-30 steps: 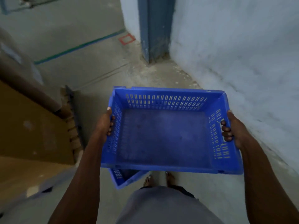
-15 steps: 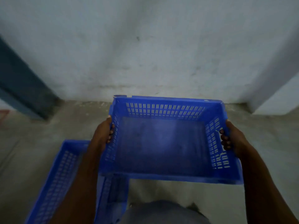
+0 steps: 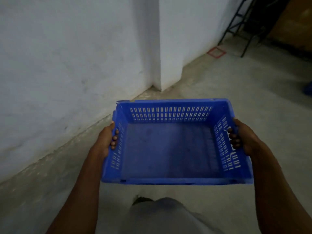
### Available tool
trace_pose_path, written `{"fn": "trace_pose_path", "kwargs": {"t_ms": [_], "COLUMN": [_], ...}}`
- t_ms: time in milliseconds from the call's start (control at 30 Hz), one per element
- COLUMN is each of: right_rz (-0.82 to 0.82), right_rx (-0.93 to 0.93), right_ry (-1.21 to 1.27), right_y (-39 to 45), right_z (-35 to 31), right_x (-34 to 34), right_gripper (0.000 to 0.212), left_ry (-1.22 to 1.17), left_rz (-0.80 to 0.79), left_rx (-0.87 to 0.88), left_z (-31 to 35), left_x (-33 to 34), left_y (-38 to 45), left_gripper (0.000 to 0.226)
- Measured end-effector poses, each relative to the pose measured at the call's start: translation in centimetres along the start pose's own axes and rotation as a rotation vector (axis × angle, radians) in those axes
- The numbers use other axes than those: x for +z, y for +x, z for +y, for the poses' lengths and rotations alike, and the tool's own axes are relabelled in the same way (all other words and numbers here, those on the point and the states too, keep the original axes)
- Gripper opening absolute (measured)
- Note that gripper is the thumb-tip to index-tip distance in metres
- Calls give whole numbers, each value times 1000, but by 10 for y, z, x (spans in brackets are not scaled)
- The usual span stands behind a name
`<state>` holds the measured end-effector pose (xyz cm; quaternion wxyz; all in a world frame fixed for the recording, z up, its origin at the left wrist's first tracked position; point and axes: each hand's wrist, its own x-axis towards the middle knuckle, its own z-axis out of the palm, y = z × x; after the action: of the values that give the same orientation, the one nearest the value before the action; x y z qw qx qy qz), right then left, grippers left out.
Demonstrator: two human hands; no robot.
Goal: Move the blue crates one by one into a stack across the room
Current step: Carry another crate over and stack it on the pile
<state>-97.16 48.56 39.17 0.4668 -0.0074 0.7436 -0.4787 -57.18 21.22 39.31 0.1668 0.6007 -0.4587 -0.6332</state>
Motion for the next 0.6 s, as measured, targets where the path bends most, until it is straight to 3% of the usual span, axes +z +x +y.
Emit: {"fn": "trace_pose_path", "kwargs": {"t_ms": [367, 600], "right_rz": [405, 680], "right_rx": [60, 58], "right_ry": [391, 623], "right_y": [49, 63], "right_z": [2, -6], "right_x": [-239, -361], "right_gripper": [54, 55], "left_ry": [353, 550], "left_rz": [-471, -739], "left_rx": [71, 128], "left_z": [138, 219], "left_x": [371, 621], "left_y": [128, 147], "left_gripper": [47, 49]}}
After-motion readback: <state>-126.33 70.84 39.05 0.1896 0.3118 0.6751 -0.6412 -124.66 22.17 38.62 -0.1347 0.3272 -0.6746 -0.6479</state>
